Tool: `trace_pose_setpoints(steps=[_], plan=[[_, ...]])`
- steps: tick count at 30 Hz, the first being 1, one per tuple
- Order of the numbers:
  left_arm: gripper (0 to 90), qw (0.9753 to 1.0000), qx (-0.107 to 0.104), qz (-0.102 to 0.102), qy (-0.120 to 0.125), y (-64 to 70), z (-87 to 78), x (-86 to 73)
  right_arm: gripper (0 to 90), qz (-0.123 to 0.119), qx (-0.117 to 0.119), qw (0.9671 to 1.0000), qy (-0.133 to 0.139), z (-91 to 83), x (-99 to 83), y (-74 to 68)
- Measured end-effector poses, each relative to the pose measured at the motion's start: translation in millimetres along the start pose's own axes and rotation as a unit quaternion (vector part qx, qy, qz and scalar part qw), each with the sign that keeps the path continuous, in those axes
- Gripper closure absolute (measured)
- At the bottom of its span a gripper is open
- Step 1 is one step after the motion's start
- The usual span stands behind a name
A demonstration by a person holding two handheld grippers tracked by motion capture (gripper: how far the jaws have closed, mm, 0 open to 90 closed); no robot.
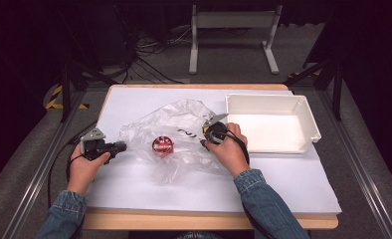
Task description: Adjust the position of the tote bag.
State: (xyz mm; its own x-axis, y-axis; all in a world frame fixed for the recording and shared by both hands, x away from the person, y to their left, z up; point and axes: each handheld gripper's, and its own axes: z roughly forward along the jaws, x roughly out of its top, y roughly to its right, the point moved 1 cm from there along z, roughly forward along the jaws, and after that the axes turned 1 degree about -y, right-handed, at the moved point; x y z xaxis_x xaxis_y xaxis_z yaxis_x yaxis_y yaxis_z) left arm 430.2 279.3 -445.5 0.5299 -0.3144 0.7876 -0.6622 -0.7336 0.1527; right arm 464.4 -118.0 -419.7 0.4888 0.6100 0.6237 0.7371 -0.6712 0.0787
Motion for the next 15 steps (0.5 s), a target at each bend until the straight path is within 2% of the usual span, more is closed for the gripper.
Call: trace_pose_setpoints(steps=[2, 3, 4, 5, 7, 8, 11, 15], plan=[[72.9, 1.0000, 0.001, 0.003, 0.003, 1.1, -0.3, 0.9, 63.5, 0.000, 0.000, 1.0000, 0.003, -2.1, 0.6, 0.0], [72.9, 1.0000, 0.001, 0.004, 0.005, 2.6, -1.1, 2.1, 59.6, 0.000, 0.000, 1.0000, 0.008, -4.7, 1.8, -0.3], [69.2, 1.0000, 0.000, 0.006, 0.005, 3.6, -1.8, 3.0, 55.2, 0.000, -0.001, 0.9999, 0.017, -8.0, 3.2, -1.0], [63.1, 0.9999, 0.004, 0.010, 0.011, 4.3, -2.3, 4.2, 50.8, -0.004, -0.001, 0.9997, 0.026, -10.4, 4.4, -1.1], [42.2, 0.9996, 0.017, 0.011, 0.020, 5.6, -3.8, 6.1, 43.1, -0.009, 0.001, 0.9990, 0.043, -15.7, 6.9, -2.4], [35.0, 0.9995, 0.019, 0.009, 0.024, 5.8, -4.8, 6.7, 41.3, -0.011, 0.002, 0.9986, 0.051, -18.5, 8.0, -3.2], [25.4, 0.9993, 0.014, 0.006, 0.036, 5.7, -8.7, 8.2, 37.1, -0.010, 0.010, 0.9976, 0.068, -24.4, 9.9, -5.1], [19.2, 0.9988, 0.014, 0.005, 0.047, 5.9, -15.4, 9.4, 30.5, -0.014, 0.014, 0.9950, 0.098, -33.6, 14.8, -7.6]])
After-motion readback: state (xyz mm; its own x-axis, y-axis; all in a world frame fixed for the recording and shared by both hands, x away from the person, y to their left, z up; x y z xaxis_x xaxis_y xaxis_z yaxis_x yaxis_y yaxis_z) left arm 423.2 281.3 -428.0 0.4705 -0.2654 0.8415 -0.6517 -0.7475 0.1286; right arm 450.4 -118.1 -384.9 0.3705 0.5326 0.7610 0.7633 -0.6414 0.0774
